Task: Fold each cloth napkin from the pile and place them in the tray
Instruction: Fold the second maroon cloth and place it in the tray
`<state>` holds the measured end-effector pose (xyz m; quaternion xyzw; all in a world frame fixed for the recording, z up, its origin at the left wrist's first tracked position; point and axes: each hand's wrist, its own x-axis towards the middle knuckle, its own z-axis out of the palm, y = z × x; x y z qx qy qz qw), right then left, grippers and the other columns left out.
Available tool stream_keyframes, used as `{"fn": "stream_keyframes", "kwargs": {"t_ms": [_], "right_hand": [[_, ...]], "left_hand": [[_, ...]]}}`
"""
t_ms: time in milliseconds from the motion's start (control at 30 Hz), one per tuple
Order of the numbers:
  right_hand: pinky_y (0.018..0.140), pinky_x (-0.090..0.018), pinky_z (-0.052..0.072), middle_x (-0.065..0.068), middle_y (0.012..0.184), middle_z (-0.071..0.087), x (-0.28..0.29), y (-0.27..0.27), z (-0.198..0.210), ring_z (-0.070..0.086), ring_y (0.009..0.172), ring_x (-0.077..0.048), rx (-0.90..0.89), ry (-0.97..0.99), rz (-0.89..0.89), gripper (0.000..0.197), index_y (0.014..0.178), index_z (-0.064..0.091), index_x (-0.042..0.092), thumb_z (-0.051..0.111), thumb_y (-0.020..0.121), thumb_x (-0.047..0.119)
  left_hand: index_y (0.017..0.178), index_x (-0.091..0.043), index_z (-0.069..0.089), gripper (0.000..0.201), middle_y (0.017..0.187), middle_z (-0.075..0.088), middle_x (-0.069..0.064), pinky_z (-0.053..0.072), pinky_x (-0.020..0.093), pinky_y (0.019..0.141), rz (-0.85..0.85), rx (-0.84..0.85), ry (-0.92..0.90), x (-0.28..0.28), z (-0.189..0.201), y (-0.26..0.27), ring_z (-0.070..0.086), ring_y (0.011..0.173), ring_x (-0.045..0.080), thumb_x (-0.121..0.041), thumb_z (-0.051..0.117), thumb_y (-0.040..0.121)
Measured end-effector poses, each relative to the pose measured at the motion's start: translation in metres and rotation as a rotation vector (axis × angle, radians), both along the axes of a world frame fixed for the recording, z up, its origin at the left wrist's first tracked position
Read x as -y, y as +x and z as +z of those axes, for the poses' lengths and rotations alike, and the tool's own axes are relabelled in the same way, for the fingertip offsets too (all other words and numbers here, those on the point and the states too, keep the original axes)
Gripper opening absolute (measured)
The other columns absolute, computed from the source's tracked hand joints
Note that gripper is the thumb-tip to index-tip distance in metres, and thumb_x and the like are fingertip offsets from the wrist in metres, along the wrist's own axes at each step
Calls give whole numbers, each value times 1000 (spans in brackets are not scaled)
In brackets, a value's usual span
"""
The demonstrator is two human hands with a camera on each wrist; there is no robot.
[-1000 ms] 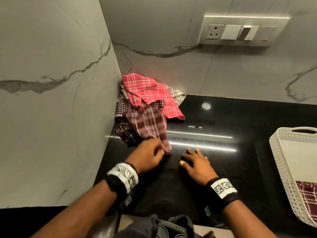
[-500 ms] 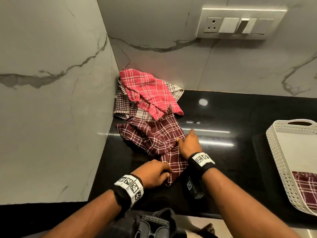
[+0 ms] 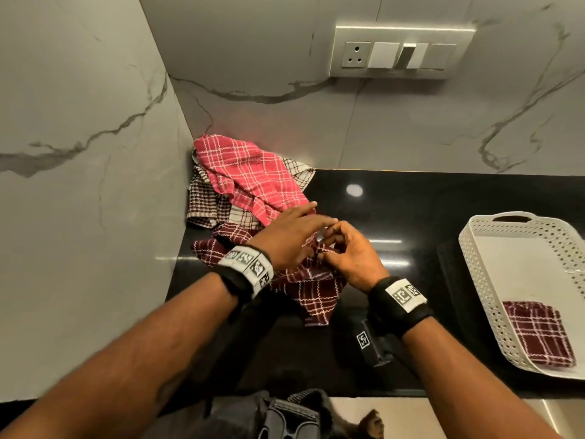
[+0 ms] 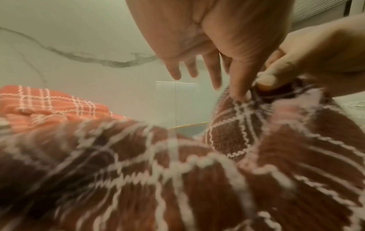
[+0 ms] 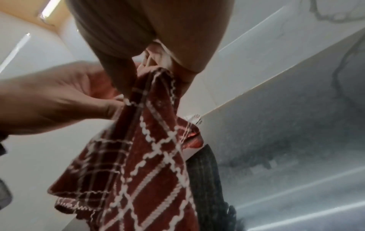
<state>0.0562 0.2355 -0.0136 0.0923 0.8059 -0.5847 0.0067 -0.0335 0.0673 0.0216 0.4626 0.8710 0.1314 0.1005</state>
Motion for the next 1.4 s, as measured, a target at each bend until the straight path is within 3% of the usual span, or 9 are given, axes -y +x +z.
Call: {"fn": "stream_keyframes", "kwargs": {"t_ms": [100,200,367,500,633,833,967,1167,1400], "right_hand": [[79,-35,56,4,97,66,-22,21,13,65,84,-14,-25,44,-18,36,101,58,27,79,77,9],[78,-38,56,0,96,66,-47,46,24,64,78,-13,3,52,-17,36,103,60,22,79,77,5],[84,-51,57,-12,104,72,-65,70,38,71,91,-33,25,-76,56,34,111,57,8,70,83,-9],[83,-40,60,-16,99,74,-66,86,49,72,92,-25,-41,-140,97,29,110,54,-4,64,85,-15],[75,-42,58,-7,93,73,-89,112,53,69,76,-16,-81,47,83,33,107,62,14,78,81,2],[79,-52,59,-10,82,74,-110,161,64,73,77,-29,79,140,196,30,104,72,20,83,77,24],[76,-48,60,-16,87,75,-120,179,83,72,81,-37,178,120,354,26,96,75,10,82,77,27],[64,-20,53,1,75,75,-164,149,73,71,69,-10,159,543,203,8,84,78,16,71,89,16],[80,-32,49,-16,106,72,-172,62,143,65,93,-33,-17,852,-1,20,105,73,11,58,93,15]], "left_hand": [[110,-34,65,18,125,63,-6,5,45,124,-120,-66,-128,-15,13,-14,46,131,14,-32,64,92],[96,-31,60,9,113,60,-7,34,46,113,-189,-139,-17,-7,12,-17,52,111,15,-36,59,88],[145,-37,37,66,154,36,-6,28,33,118,-198,225,152,-28,18,23,32,143,11,-18,64,87],[137,-28,50,55,128,63,-8,47,36,105,-172,465,192,-63,20,63,57,120,3,-26,71,86],[107,-31,69,22,85,57,-14,46,35,88,-82,72,25,-55,29,78,55,93,9,-44,68,90],[102,-28,72,23,87,65,-7,34,33,93,-44,-352,-65,-14,43,89,54,91,15,-45,62,92],[94,-26,76,18,81,67,-2,49,37,76,78,-391,18,16,59,97,53,80,16,-39,64,89],[98,-19,79,12,83,69,1,47,30,75,338,-198,120,53,87,95,64,83,25,-19,72,87],[104,-24,78,24,109,75,8,55,38,91,781,-309,115,57,160,52,70,98,30,-16,65,86]]}}
